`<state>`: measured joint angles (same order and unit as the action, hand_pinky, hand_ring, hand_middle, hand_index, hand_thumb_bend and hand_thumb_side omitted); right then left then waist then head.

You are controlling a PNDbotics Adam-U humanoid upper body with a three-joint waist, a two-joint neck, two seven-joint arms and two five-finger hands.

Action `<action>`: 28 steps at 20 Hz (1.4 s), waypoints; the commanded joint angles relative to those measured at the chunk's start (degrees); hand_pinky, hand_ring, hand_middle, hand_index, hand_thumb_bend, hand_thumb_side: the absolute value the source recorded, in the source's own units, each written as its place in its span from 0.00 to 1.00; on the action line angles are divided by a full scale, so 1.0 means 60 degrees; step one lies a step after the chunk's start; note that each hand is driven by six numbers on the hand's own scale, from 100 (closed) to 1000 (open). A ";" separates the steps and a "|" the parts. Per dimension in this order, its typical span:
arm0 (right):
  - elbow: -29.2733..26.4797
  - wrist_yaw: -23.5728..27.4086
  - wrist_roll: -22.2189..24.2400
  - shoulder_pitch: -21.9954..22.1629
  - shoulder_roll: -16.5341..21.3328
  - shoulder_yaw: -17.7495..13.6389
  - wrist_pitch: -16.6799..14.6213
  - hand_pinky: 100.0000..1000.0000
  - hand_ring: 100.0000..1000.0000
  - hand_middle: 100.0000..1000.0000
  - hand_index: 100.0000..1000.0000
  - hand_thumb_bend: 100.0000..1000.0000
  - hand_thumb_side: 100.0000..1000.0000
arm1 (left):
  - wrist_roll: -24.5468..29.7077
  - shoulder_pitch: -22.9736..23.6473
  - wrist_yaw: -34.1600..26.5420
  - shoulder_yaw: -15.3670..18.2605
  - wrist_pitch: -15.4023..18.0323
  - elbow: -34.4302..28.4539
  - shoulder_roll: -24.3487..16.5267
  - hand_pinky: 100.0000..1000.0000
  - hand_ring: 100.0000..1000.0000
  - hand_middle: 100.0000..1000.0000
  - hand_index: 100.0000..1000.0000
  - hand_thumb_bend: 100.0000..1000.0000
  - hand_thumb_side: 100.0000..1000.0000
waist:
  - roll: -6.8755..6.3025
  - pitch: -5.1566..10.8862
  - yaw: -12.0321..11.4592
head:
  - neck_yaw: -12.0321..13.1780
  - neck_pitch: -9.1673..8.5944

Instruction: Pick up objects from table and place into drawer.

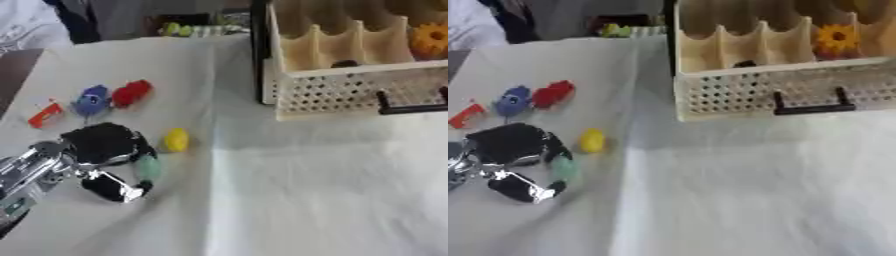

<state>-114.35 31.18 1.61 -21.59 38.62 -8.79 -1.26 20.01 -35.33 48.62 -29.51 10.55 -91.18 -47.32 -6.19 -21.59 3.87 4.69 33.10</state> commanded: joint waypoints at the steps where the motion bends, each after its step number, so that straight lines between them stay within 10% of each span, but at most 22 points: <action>1: -0.0040 0.0026 -0.0002 0.0024 0.0113 -0.0021 0.0080 0.54 0.45 0.20 0.62 0.26 0.91 | -0.0097 -0.0137 -0.0066 0.0085 -0.0041 -0.0086 -0.0202 0.19 0.30 0.37 0.66 0.01 0.42 | 0.0051 0.0171 -0.0031 | 0.0027 -0.0113; 28: -0.0040 0.0214 -0.0079 0.0071 0.0040 -0.0024 0.0228 0.54 0.45 0.21 0.62 0.24 0.92 | -0.0564 -0.0091 -0.1618 0.0893 -0.0419 -0.1512 -0.0950 0.13 0.25 0.33 0.56 0.00 0.21 | 0.0065 0.0555 -0.0140 | -0.0007 -0.0040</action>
<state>-114.28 32.07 1.15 -20.72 38.03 -8.72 -0.07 16.69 -35.27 39.94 -25.59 8.36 -98.77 -50.46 -6.04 -19.57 3.12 4.67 32.84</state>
